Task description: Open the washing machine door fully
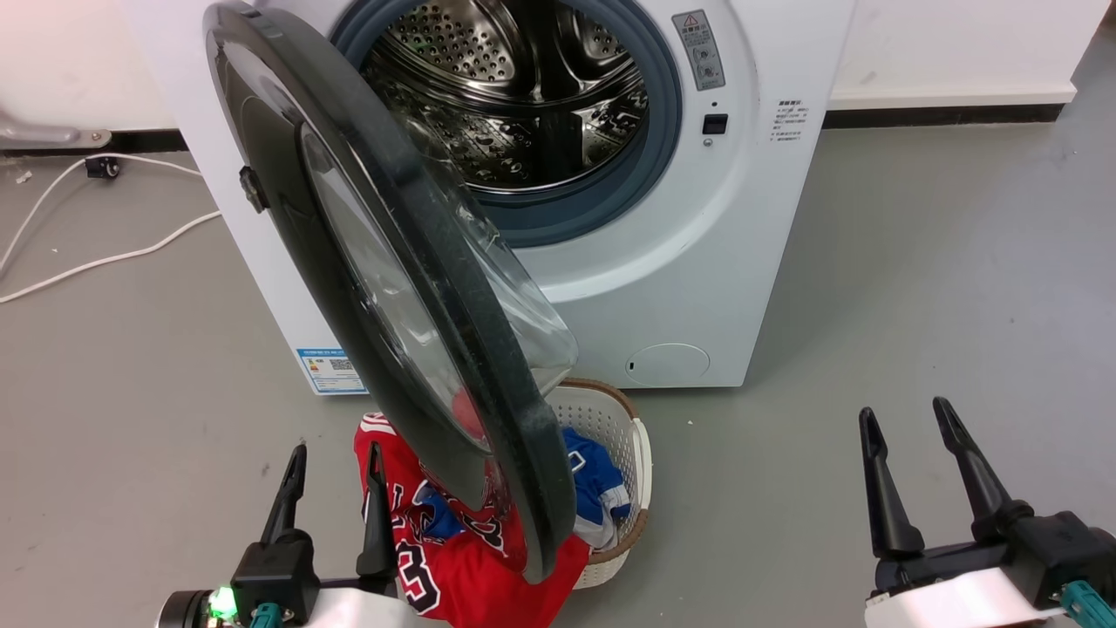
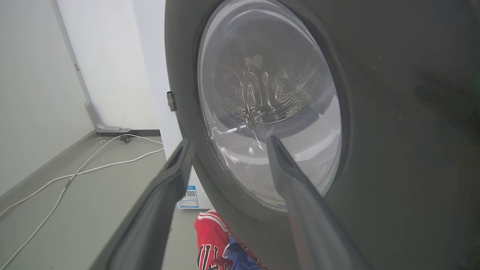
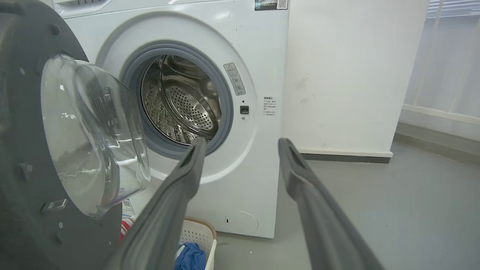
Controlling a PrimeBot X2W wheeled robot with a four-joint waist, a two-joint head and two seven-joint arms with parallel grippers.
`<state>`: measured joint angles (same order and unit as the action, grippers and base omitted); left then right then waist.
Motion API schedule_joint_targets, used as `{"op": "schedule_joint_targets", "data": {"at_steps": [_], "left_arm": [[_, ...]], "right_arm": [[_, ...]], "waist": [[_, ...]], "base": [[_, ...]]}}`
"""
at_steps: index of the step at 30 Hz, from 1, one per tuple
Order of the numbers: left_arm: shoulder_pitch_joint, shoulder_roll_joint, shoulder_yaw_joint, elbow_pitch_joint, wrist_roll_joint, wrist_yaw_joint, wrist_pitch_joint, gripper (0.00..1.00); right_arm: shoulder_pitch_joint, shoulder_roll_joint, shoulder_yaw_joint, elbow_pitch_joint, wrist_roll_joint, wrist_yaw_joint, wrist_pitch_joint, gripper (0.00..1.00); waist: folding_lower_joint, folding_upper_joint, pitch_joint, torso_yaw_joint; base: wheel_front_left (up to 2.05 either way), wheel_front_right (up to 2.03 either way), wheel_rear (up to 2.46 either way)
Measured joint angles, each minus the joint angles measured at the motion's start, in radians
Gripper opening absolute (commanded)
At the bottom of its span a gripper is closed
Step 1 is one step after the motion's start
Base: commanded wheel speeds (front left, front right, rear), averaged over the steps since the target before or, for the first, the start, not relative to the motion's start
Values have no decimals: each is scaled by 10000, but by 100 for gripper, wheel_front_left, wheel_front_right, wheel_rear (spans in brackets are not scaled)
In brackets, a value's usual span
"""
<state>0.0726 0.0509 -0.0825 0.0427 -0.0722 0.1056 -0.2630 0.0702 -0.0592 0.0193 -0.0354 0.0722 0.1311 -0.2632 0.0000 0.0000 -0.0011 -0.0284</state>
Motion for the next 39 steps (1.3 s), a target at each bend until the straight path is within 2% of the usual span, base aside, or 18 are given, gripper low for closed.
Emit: {"op": "schedule_joint_targets", "data": {"at_steps": [14, 30, 31, 33, 39], "left_arm": [[24, -2, 15, -44, 182, 90, 0, 100], [62, -2, 75, -29, 151, 178, 0, 100], [65, 0, 90, -29, 148, 178, 0, 84], [68, -2, 104, -44, 148, 178, 0, 0], [63, -4, 489, -451, -117, 257, 0, 0]], "right_arm": [[371, 63, -36, 96, 688, -2, 0, 100], [428, 67, 58, 280, 857, -2, 0, 100], [431, 67, 59, 295, 859, -2, 0, 100], [448, 67, 63, 322, 872, -2, 0, 100], [523, 67, 104, 368, 930, -2, 0, 100]], "waist": [[0, 0, -22, 138], [0, 0, -72, 143], [0, 0, -77, 142], [0, 0, -88, 137], [0, 0, -106, 141]], "base": [[0, 0, 0], [0, 0, 0], [0, 0, 0], [0, 0, 0], [0, 0, 0]]}}
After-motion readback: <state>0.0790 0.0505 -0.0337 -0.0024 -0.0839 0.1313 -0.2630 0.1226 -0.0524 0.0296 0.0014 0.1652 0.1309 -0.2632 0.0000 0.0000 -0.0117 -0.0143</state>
